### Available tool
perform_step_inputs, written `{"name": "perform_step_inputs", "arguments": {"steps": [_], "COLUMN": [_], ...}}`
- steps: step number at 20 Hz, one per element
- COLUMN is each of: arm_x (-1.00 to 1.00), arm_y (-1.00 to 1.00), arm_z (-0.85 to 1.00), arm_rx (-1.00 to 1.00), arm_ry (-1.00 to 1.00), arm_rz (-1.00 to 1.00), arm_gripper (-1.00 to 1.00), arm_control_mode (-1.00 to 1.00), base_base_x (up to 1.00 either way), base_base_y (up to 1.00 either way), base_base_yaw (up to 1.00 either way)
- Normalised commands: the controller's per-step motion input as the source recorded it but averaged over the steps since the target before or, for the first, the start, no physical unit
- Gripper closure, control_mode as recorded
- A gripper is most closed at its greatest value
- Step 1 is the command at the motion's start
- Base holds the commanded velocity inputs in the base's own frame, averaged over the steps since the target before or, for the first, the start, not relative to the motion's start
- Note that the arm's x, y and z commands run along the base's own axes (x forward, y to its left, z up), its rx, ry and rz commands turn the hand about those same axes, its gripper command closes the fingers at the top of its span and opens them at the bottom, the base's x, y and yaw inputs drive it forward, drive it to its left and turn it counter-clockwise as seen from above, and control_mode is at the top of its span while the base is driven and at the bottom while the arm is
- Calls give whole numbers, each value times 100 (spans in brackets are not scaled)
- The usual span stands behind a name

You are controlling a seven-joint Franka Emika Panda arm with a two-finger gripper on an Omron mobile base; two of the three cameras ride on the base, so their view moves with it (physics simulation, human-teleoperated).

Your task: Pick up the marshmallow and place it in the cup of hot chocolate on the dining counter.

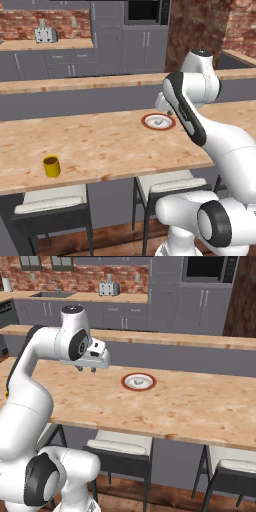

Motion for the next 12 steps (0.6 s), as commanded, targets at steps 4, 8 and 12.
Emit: {"name": "perform_step_inputs", "arguments": {"steps": [4,8,12], "arm_x": [-17,-45,-17], "arm_y": [0,0,-12], "arm_z": [0,0,-9], "arm_rx": [0,0,0], "arm_ry": [0,0,7], "arm_rz": [0,0,-2], "arm_gripper": [-100,-100,-100], "arm_control_mode": [-100,-100,-100], "base_base_x": [0,0,0], "base_base_y": [0,0,0], "base_base_yaw": [0,0,0]}}
